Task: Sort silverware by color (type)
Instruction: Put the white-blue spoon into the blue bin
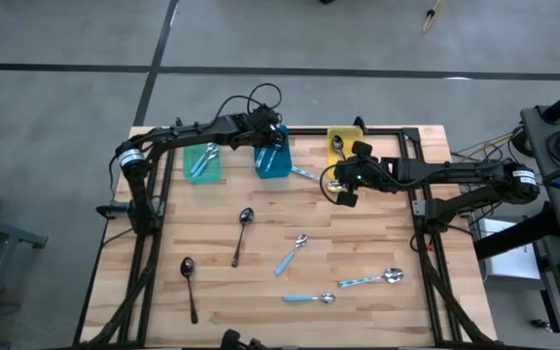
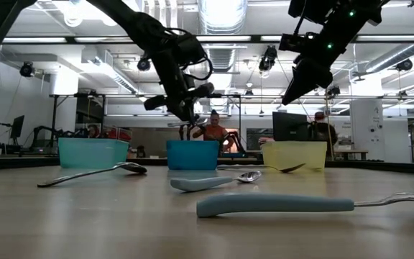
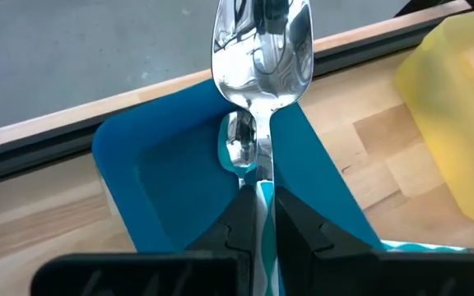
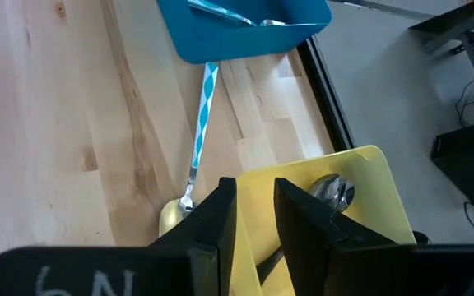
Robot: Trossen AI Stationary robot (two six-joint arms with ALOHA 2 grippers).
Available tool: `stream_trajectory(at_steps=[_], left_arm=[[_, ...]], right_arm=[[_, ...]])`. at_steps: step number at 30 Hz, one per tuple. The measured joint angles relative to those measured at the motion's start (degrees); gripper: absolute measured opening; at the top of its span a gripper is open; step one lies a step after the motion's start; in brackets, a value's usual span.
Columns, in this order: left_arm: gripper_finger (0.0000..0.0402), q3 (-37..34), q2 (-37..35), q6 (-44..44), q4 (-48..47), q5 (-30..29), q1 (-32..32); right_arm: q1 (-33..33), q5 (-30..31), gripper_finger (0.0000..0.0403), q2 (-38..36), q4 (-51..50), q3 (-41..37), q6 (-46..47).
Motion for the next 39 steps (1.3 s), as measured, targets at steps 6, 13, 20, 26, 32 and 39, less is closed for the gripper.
stream_trajectory(at_steps=[6,13,20,26,32,39], left_arm=[[0.0008,-0.7,0.0,-0.1,1.0,0.0,-0.2],[0.0008,-3.0,0.0,-1.3,0.6,0.2,-0.7],[0.0008,-3.8,0.0,-2.0,0.4,1.5,-1.3],[0.0009,-3.8,0.0,-2.0,-0.1,2.2,-1.4],[0.001,-3.8,0.0,-2.3,0.0,4.8,-1.5],[0.0011,-3.8,0.0,-2.9,0.0,4.9,-1.7]], right_arm=[[0.0,0.0,0.0071,0.0,0.0,0.0,0.0],[0.0,0.0,0.007,0.0,0.0,0.0,0.0],[0.0,0.0,0.007,0.0,0.0,0.0,-0.5],[0.0,0.0,0.0068,0.0,0.2,0.0,-0.5],[0.0,0.0,0.0073,0.0,0.4,0.0,-0.5],[0.0,0.0,0.0067,0.0,0.5,0.0,-0.8]])
